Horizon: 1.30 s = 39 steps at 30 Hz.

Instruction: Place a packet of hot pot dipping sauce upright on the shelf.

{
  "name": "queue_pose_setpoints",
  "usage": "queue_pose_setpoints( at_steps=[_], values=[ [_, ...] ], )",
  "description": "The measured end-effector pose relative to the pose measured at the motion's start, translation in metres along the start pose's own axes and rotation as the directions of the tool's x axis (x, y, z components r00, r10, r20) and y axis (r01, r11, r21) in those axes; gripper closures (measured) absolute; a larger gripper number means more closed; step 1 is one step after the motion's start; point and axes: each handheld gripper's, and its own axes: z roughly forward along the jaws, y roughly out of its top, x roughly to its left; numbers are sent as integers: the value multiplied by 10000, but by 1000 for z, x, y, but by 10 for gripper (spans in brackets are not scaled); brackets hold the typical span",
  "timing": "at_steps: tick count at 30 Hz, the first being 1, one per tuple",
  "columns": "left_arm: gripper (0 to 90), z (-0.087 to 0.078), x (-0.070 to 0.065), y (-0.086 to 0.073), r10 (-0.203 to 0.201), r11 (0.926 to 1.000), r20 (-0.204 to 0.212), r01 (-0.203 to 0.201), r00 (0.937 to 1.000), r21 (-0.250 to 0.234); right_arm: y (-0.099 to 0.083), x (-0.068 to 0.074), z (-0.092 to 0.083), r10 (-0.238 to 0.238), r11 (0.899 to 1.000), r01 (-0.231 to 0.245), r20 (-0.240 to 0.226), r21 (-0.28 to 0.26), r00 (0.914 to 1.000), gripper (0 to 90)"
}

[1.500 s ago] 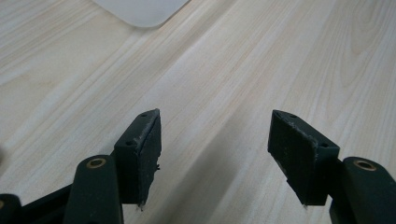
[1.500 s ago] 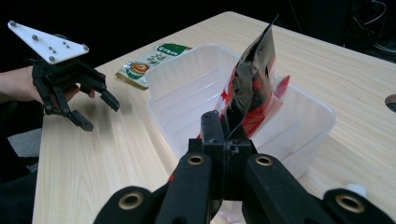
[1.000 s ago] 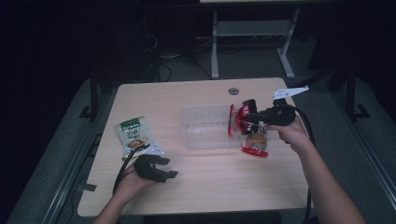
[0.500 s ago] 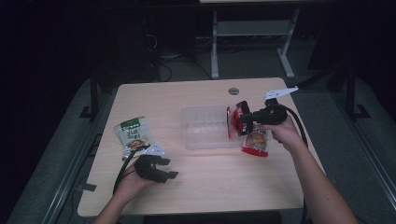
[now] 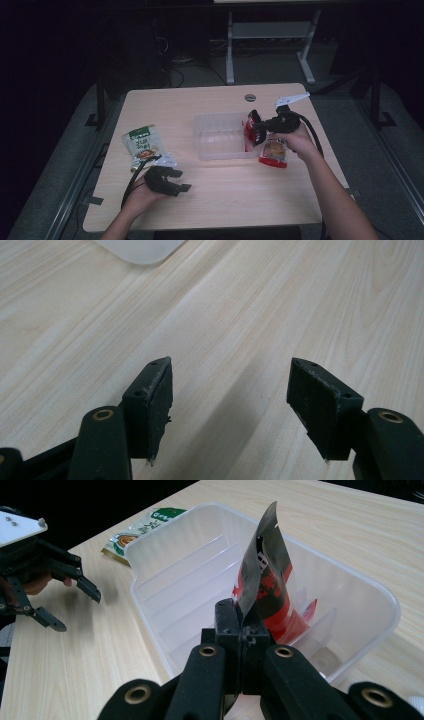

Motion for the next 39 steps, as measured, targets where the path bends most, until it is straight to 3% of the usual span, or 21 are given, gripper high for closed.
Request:
queue_pose_setpoints(
  at_steps=[6,17,26,29,34,39],
  values=[
    [346,0,0,0,25,10000,9,-25,10000,45,1,-1,-1,-4,10000,5,99,-84,10000,859],
    [346,0,1,0,39,10000,16,-39,10000,67,5,6,-8,11,9997,-2,323,-264,9995,667],
    [345,0,1,0,33,10000,21,-33,10000,67,4,11,-26,223,9982,-188,621,-563,9978,432],
    [345,0,1,0,36,10000,19,-36,10000,66,4,15,-32,121,9992,-92,734,-392,9972,354],
    [345,0,1,0,81,10000,-13,-81,10000,58,2,23,-45,-182,9997,198,872,-168,9960,302],
    [345,0,0,0,-128,9999,3,128,9999,-91,-5,27,-59,-182,9996,205,1076,-203,9940,268]
  ],
)
